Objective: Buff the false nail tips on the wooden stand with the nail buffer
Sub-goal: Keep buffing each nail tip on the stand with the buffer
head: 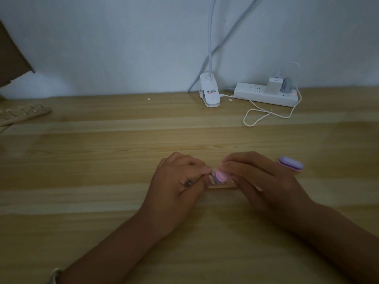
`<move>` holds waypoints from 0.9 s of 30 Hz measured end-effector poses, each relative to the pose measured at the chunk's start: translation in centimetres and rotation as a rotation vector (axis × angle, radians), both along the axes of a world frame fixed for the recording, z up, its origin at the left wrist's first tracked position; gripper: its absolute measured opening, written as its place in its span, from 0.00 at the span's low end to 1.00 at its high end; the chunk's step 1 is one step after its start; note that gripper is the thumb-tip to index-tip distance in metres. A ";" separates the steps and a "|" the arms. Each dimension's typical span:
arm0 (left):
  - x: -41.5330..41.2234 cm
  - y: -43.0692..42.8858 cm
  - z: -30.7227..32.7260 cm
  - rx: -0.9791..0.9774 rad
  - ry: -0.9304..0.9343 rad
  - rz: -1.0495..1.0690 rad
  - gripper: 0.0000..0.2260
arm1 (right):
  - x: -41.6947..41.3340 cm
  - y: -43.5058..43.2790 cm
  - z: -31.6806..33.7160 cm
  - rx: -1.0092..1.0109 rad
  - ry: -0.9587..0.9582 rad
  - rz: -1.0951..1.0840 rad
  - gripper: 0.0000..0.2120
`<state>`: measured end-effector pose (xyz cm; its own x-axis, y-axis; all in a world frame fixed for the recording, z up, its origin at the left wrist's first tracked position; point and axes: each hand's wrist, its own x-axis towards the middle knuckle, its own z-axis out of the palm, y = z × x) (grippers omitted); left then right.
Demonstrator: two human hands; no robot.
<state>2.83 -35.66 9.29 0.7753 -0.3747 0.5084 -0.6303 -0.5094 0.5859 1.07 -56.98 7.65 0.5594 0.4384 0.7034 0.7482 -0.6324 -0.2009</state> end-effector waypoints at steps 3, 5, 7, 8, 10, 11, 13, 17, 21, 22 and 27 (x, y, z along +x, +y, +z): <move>-0.1 0.1 0.1 0.013 -0.022 -0.014 0.13 | -0.7 0.8 0.1 0.015 0.049 0.068 0.10; 0.0 0.0 0.2 0.000 -0.009 -0.005 0.11 | -0.6 0.6 0.4 -0.046 -0.020 0.031 0.10; 0.0 0.0 0.2 -0.016 0.014 0.013 0.08 | -0.2 -0.1 1.0 -0.101 -0.104 -0.093 0.11; 0.0 0.0 0.2 -0.019 0.025 0.016 0.08 | -0.1 -0.3 1.1 -0.115 -0.117 -0.131 0.11; 0.0 0.0 0.0 -0.032 0.029 0.015 0.08 | -0.2 -0.2 0.9 -0.103 -0.083 -0.105 0.11; 0.1 0.1 -0.1 -0.048 0.025 0.012 0.08 | -0.4 0.1 0.6 -0.084 -0.053 -0.061 0.11; 0.1 0.1 -0.1 -0.081 0.009 -0.006 0.11 | -0.9 0.5 0.1 -0.060 -0.012 0.026 0.12; 0.2 -0.1 0.0 -0.083 0.025 -0.025 0.13 | -0.6 0.1 0.8 -0.104 -0.072 -0.072 0.11; 0.2 -0.1 -0.1 -0.092 0.003 -0.043 0.13 | -1.2 0.9 0.6 -0.076 0.004 -0.023 0.10; 0.2 -0.1 -0.1 -0.089 0.002 -0.047 0.14 | -1.5 1.1 0.4 -0.087 0.006 -0.001 0.10; 0.3 -0.1 -0.3 -0.125 0.070 -0.005 0.09 | -1.0 0.3 1.2 -0.074 -0.055 -0.095 0.10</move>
<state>3.15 -35.78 9.03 0.8087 -0.3161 0.4961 -0.5882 -0.4268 0.6869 0.09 -56.72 8.90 0.5627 0.4367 0.7019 0.6924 -0.7128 -0.1116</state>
